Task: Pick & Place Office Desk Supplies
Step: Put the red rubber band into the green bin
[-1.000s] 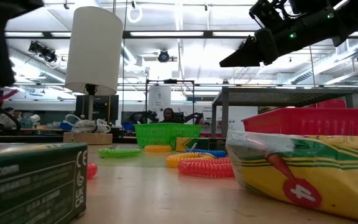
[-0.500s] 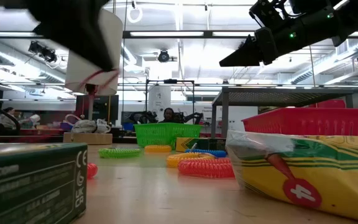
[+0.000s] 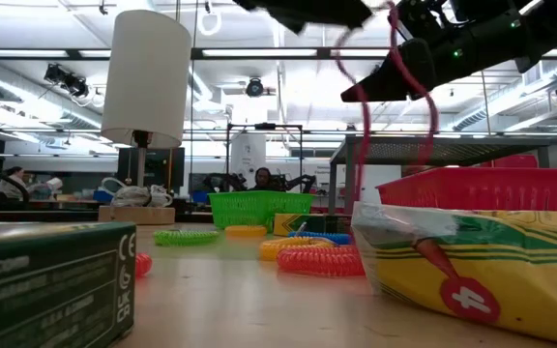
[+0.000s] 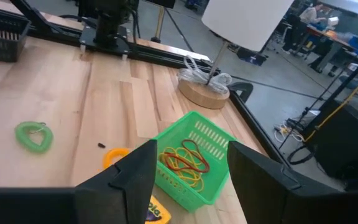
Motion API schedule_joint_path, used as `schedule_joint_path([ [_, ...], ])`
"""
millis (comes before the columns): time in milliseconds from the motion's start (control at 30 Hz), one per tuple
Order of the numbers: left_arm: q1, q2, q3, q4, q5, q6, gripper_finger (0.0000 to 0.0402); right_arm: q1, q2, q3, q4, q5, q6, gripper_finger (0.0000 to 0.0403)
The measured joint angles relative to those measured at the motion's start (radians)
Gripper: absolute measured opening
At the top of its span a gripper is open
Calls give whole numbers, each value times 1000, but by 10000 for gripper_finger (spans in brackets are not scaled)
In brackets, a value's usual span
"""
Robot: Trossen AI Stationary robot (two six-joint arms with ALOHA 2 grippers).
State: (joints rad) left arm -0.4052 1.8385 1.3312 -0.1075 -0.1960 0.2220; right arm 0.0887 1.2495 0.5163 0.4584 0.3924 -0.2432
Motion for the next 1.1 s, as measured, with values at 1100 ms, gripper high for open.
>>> schedule_joint_path([
  [1100, 613, -308, -512, 441, 447, 150, 0, 105, -588, 0, -385, -241, -30, 205],
])
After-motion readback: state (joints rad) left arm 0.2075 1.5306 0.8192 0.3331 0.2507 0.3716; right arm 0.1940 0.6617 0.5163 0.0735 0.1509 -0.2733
